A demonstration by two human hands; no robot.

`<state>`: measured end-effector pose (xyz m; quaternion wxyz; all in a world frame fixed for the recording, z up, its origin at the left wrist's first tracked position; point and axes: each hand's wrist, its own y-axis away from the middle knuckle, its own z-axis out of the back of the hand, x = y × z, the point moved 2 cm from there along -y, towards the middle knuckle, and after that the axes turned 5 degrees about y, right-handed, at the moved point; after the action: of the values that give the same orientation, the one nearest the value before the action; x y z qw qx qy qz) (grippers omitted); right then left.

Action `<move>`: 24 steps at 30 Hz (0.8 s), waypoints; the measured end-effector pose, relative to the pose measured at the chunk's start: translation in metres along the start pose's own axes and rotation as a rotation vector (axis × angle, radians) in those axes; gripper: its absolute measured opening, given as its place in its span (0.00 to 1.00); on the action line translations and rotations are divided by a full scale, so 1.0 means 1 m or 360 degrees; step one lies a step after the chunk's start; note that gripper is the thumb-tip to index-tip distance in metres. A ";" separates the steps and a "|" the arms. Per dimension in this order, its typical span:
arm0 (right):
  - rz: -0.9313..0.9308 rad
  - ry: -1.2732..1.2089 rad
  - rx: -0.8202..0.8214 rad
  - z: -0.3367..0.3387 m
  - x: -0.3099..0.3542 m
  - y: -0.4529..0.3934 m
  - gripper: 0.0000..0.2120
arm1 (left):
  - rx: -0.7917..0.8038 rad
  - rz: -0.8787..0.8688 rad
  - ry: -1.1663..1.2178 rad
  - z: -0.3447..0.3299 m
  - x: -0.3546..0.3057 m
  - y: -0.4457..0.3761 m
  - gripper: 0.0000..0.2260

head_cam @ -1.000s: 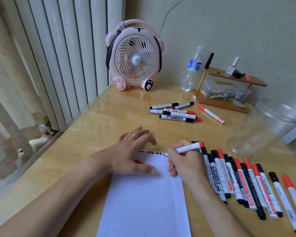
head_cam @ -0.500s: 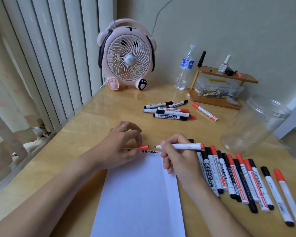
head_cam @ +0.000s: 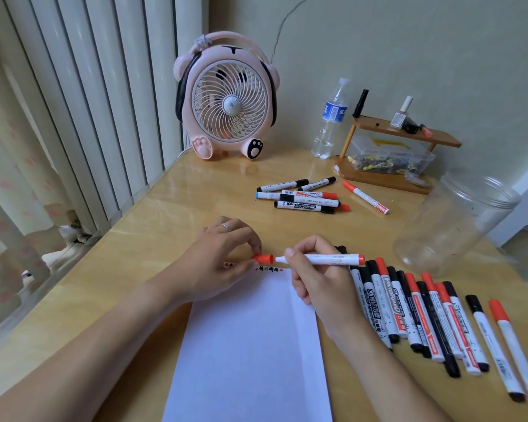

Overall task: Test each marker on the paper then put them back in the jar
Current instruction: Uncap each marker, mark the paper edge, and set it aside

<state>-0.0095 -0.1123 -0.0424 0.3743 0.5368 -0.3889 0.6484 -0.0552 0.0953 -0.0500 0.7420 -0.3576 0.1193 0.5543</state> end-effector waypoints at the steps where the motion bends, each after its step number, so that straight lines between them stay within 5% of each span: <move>1: 0.0016 0.0030 0.0035 -0.001 0.000 0.000 0.09 | 0.0020 -0.0024 0.0031 0.000 -0.003 0.000 0.07; 5: 0.0058 0.0029 0.0173 -0.006 0.000 0.001 0.07 | 0.0076 -0.0050 0.0231 -0.004 -0.012 0.002 0.06; 10: -0.0170 -0.0337 0.0160 -0.002 0.002 0.000 0.24 | 0.0019 -0.0099 0.0116 -0.004 -0.008 0.000 0.10; 15: -0.0248 -0.0375 -0.0046 0.006 0.000 -0.002 0.05 | 0.0032 -0.0134 0.0060 -0.005 -0.007 0.000 0.08; 17: -0.0302 -0.0416 -0.0004 0.011 0.003 -0.004 0.05 | 0.0020 -0.0149 0.0027 -0.007 -0.006 0.000 0.07; 24: 0.0007 0.0494 0.0155 0.034 0.015 -0.008 0.03 | -0.0073 -0.0094 -0.0078 -0.010 -0.004 -0.001 0.09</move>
<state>0.0094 -0.1388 -0.0223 0.4020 0.4468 -0.2955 0.7426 -0.0540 0.0851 -0.0546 0.7524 -0.3644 0.0778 0.5432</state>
